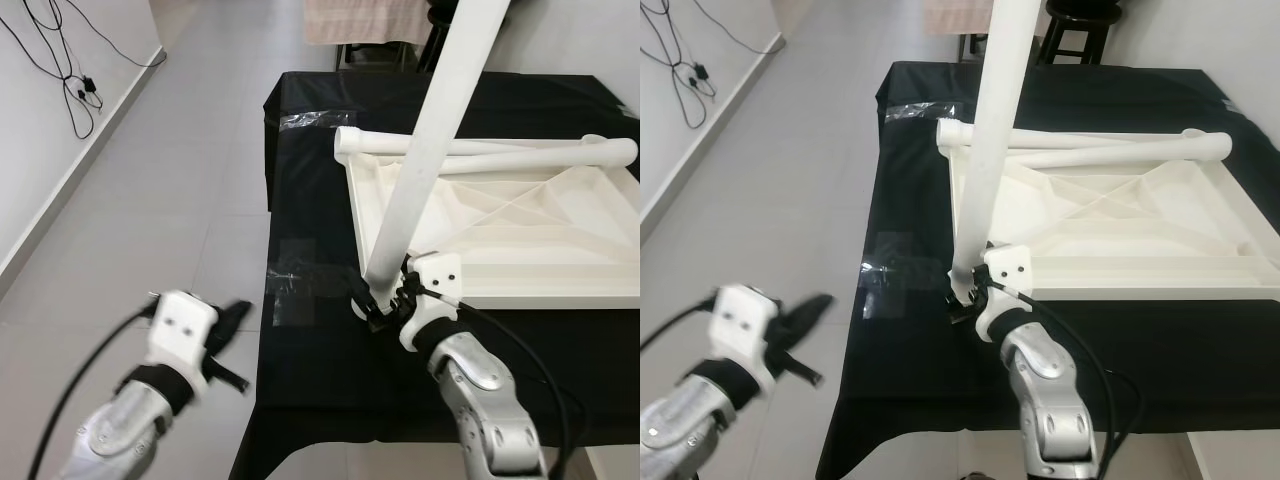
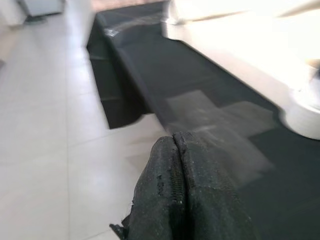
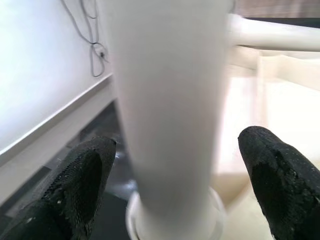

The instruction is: Building children table

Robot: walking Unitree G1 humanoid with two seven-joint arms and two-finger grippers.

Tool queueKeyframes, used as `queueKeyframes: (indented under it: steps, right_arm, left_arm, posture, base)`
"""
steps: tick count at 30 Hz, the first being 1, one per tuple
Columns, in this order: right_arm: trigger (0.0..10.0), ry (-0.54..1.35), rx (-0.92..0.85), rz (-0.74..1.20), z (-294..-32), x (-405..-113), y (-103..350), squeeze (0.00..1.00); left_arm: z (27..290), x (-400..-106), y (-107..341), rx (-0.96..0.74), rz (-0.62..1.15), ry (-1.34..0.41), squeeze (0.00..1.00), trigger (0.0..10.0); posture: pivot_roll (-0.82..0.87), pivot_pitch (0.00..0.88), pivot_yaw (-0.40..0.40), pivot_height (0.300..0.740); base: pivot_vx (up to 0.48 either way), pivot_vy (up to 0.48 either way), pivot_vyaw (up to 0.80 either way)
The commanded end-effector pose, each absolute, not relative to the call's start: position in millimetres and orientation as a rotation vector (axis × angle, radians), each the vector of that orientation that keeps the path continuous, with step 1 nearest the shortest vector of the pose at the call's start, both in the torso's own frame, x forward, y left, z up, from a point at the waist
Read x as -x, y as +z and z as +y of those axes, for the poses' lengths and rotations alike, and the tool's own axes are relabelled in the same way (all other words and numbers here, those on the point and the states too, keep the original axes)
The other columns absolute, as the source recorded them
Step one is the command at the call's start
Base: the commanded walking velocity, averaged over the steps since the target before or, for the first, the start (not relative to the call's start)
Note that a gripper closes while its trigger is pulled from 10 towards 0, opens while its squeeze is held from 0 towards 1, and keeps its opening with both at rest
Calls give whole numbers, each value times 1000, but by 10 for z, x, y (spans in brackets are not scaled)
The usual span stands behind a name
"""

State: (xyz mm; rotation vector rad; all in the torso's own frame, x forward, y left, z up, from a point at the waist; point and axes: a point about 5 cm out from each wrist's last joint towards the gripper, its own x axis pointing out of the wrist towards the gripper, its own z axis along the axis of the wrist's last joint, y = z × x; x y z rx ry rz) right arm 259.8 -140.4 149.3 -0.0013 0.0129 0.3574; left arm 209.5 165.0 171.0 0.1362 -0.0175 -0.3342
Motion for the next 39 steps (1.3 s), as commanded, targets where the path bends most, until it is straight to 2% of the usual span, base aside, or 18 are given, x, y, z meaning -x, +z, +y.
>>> queueKeyframes:
  steps: [1, 3, 5, 6, 8, 9, 19, 39]
  right_arm:
    - [10000, 348, 6, -5, -1452, -2559, 1522, 1000]
    - [10000, 262, 16, 22, -1600, -2471, 1456, 1000]
    - [10000, 226, 12, 30, -1650, -2442, 1435, 1000]
    - [10000, 203, 9, 43, -1694, -2415, 1410, 635]
    - [10000, 195, 7, 48, -1717, -2401, 1395, 635]
    - [10000, 182, 6, 59, -1751, -2384, 1367, 0]
    - [10000, 132, -3, 59, -1790, -2436, 1337, 0]
    - [10000, 102, -18, 40, -1813, -2527, 1369, 0]
  left_arm:
    - [1690, -2099, 1705, -132, -12, -302, 0, 10000]
    - [1782, -2102, 1695, -33, -63, -166, 0, 10000]
    - [1823, -2085, 1631, 15, -49, -107, 0, 10000]
    - [1847, -2059, 1555, -8, -32, -73, 0, 10000]
    - [1856, -2043, 1511, -37, -13, -61, 0, 10000]
    - [1856, -2029, 1504, -39, -24, -50, 0, 10000]
    - [1883, -2066, 1516, -55, -42, 28, 0, 10000]
    - [1847, -2116, 1494, -96, -65, 36, 0, 10000]
  posture:
    - [24, 99, -22, 740]
    - [15, 101, -25, 740]
    - [9, 103, -26, 740]
    - [7, 104, -25, 740]
    - [7, 104, -25, 740]
    - [4, 107, -22, 740]
    - [-2, 106, -11, 740]
    - [3, 104, -19, 740]
  base:
    - [0, 0, 0]
    - [0, 0, 0]
    - [0, 0, 0]
    - [0, 0, 0]
    - [0, 0, 0]
    - [0, 0, 0]
    - [0, 30, 0]
    - [0, 480, 0]
